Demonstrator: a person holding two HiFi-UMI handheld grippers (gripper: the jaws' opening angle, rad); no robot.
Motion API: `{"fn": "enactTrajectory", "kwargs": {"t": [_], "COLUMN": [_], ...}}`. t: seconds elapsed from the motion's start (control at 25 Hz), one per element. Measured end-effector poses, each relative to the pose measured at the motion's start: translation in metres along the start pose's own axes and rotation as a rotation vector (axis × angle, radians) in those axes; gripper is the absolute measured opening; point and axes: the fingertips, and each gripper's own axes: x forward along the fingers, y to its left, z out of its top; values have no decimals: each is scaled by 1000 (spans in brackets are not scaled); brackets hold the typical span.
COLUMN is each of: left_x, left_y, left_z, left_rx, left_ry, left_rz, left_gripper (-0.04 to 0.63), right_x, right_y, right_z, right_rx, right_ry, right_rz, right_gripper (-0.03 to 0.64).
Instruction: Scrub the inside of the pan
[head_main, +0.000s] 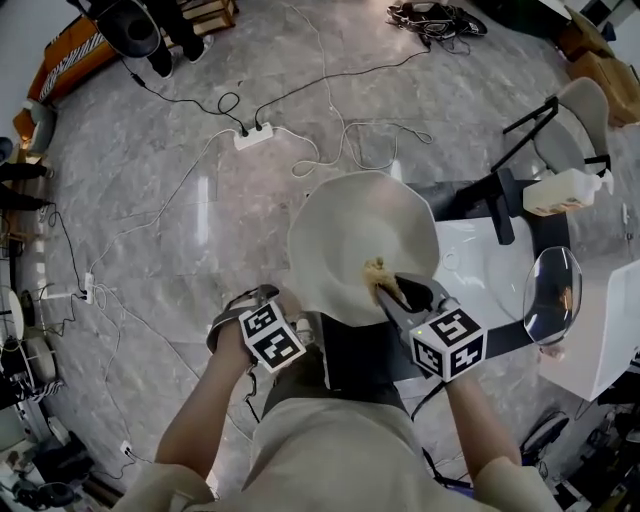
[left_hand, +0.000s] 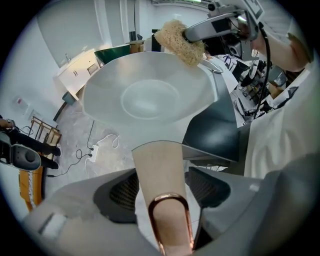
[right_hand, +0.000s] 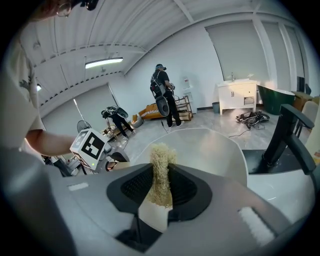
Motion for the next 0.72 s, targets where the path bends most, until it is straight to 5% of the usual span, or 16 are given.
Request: {"fn": "enactTrajectory", "kwargs": {"t": [0.24, 0.48, 0.72], "left_x": [4, 5, 6], "left_y": [1, 1, 1], "left_z": [-2, 0, -1], "left_rx": [8, -20, -24], "left_ry": [23, 11, 20], "left_rz": [-33, -39, -37], "left_gripper": [186, 166, 163], "right_x": [2, 11, 31], "right_y": [-7, -13, -13], "right_z": [-3, -12, -39], "right_rx": [14, -44, -284], "right_ry": [13, 84, 353], "right_rz": [0, 20, 87], "right_gripper": [97, 97, 97]}}
